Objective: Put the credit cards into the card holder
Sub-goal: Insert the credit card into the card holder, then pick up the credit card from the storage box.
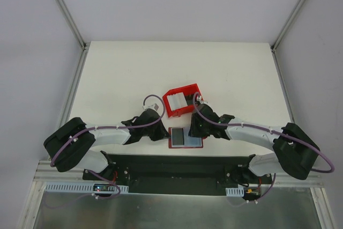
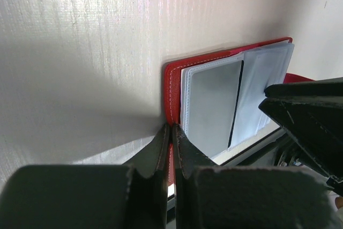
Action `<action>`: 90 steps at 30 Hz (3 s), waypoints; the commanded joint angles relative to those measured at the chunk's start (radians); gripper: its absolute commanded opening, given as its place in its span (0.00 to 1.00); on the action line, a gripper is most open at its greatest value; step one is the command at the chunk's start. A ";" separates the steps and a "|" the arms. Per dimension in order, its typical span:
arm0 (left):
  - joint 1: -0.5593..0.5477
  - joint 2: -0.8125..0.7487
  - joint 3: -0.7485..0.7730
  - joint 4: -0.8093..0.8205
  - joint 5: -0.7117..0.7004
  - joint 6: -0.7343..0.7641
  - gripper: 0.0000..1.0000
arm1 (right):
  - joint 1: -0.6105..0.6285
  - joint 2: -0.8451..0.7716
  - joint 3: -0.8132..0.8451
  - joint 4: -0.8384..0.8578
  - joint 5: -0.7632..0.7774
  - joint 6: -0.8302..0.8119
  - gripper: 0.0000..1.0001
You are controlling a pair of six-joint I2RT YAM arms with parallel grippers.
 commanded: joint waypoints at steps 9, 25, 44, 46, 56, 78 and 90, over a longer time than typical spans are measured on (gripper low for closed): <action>0.010 0.016 -0.036 -0.128 -0.036 0.037 0.00 | -0.017 0.018 0.027 -0.261 0.184 -0.083 0.29; 0.013 0.001 -0.037 -0.129 -0.040 0.043 0.00 | -0.040 -0.155 0.143 -0.186 0.126 -0.174 0.38; 0.022 -0.016 -0.036 -0.128 -0.040 0.066 0.00 | -0.253 0.238 0.585 -0.183 -0.162 -0.357 0.62; 0.025 -0.016 -0.034 -0.128 -0.037 0.071 0.00 | -0.265 0.276 0.616 -0.182 -0.179 -0.370 0.62; 0.036 -0.017 -0.039 -0.128 -0.036 0.081 0.00 | -0.319 0.433 0.700 -0.177 -0.283 -0.384 0.66; 0.043 -0.020 -0.044 -0.128 -0.030 0.083 0.00 | -0.376 0.479 0.662 -0.064 -0.464 -0.355 0.57; 0.043 -0.005 -0.036 -0.125 -0.022 0.084 0.00 | -0.390 0.446 0.645 -0.064 -0.492 -0.355 0.40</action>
